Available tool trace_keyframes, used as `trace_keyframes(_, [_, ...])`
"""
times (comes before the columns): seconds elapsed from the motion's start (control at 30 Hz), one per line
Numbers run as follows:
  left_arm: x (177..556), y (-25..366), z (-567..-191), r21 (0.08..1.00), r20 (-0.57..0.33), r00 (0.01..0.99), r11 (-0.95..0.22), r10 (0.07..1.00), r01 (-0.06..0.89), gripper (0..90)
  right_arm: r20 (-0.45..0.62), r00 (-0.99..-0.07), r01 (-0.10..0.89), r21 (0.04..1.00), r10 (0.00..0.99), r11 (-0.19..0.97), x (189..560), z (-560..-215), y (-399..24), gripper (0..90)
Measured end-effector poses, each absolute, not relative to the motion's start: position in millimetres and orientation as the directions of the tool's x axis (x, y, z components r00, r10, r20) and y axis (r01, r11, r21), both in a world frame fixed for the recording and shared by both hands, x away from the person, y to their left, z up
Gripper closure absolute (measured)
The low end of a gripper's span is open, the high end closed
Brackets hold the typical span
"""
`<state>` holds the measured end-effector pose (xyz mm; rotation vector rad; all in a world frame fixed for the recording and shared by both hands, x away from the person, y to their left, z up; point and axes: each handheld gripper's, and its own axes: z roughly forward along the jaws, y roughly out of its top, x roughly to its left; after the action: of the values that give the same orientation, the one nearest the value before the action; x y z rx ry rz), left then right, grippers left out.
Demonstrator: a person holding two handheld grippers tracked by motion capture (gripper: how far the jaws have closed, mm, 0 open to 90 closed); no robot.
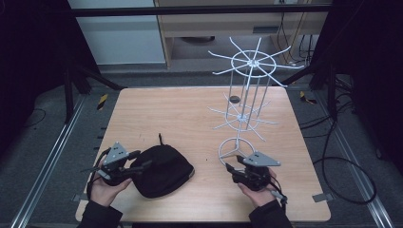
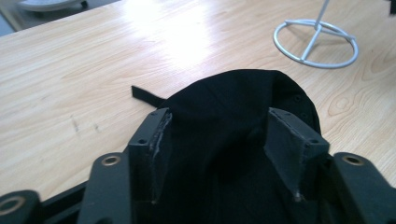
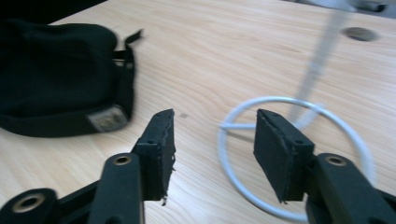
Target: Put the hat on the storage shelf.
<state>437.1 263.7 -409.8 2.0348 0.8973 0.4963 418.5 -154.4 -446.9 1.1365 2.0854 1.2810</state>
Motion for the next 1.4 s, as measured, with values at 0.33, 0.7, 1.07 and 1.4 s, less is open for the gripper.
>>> trace_keyframes(0.33, [449.9,250.9,-425.6,0.757,0.061,0.714,-0.499,0.698,0.423,35.4,0.06,-0.461,0.48,0.856,0.886,0.192,413.0,-461.2,-211.4,43.0])
trace_keyframes(0.7, [461.6,231.8,-440.3,0.675,0.087,0.737,-0.584,0.67,0.451,46.5,0.036,-0.438,0.516,0.828,0.898,0.218,418.9,-471.5,-220.2,40.6])
trace_keyframes(1.07, [461.0,237.9,-439.5,0.705,0.003,0.725,-0.515,0.689,0.487,69.5,0.044,-0.413,0.538,0.818,0.91,0.205,422.1,-475.0,-227.6,41.0])
trace_keyframes(1.4, [446.4,248.6,-415.7,0.822,-0.046,0.695,-0.369,0.717,0.435,71.5,0.045,-0.396,0.534,0.824,0.917,0.19,422.6,-475.5,-235.4,41.4])
